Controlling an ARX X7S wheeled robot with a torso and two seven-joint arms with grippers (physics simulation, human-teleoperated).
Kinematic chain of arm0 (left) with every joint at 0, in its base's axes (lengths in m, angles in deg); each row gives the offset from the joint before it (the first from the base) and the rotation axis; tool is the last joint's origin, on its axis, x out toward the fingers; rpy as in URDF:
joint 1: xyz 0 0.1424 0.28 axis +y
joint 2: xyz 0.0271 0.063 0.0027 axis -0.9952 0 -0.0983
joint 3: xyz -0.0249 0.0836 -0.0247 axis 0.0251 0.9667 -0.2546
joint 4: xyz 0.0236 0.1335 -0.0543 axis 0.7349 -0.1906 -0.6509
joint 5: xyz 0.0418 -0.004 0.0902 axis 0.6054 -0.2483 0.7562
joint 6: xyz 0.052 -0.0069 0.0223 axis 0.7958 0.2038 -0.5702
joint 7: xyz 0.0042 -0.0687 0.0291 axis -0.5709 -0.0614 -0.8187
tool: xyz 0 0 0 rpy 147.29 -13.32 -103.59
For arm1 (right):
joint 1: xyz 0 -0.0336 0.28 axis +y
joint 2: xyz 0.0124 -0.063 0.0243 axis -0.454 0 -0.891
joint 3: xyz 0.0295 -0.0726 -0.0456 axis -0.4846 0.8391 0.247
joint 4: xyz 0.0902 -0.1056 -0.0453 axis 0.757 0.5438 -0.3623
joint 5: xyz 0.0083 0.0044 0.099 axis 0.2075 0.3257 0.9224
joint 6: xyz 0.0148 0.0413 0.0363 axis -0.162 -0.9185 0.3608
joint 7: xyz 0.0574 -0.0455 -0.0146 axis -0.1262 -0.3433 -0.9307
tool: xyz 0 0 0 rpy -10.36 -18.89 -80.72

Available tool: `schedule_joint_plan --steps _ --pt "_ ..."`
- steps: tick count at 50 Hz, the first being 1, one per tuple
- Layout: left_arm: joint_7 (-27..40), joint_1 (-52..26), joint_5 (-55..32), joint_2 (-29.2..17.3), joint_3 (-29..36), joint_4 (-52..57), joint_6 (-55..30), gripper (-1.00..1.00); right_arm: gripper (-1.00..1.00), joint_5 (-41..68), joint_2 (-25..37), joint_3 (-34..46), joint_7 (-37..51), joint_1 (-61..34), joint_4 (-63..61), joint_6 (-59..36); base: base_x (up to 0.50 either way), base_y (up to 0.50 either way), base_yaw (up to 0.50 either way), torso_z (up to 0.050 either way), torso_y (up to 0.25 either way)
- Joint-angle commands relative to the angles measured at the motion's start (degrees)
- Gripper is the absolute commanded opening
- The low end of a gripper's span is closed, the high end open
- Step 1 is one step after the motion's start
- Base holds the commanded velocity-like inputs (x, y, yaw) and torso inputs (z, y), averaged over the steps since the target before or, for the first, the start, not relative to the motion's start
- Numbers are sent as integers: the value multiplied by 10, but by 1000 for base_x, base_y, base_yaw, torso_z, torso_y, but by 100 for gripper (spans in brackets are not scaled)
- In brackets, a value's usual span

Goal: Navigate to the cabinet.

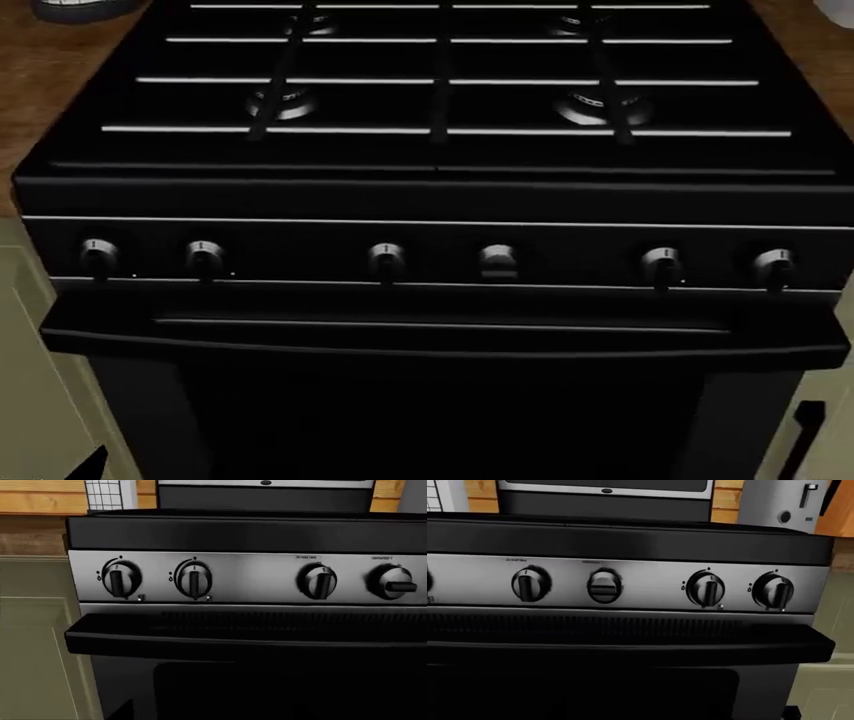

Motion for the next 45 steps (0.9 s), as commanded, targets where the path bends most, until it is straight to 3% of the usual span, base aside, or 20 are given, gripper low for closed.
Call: schedule_joint_plan --steps 1,45 --pt "2 0 -2 -2 2 1 0 100 100 2 1 2 1 -1 1 1 -21 -500 0 0 0" --pt "8 -1 -6 -8 12 -1 9 100 100 8 8 9 10 -2 -1 2 -26 -500 0 0 0"
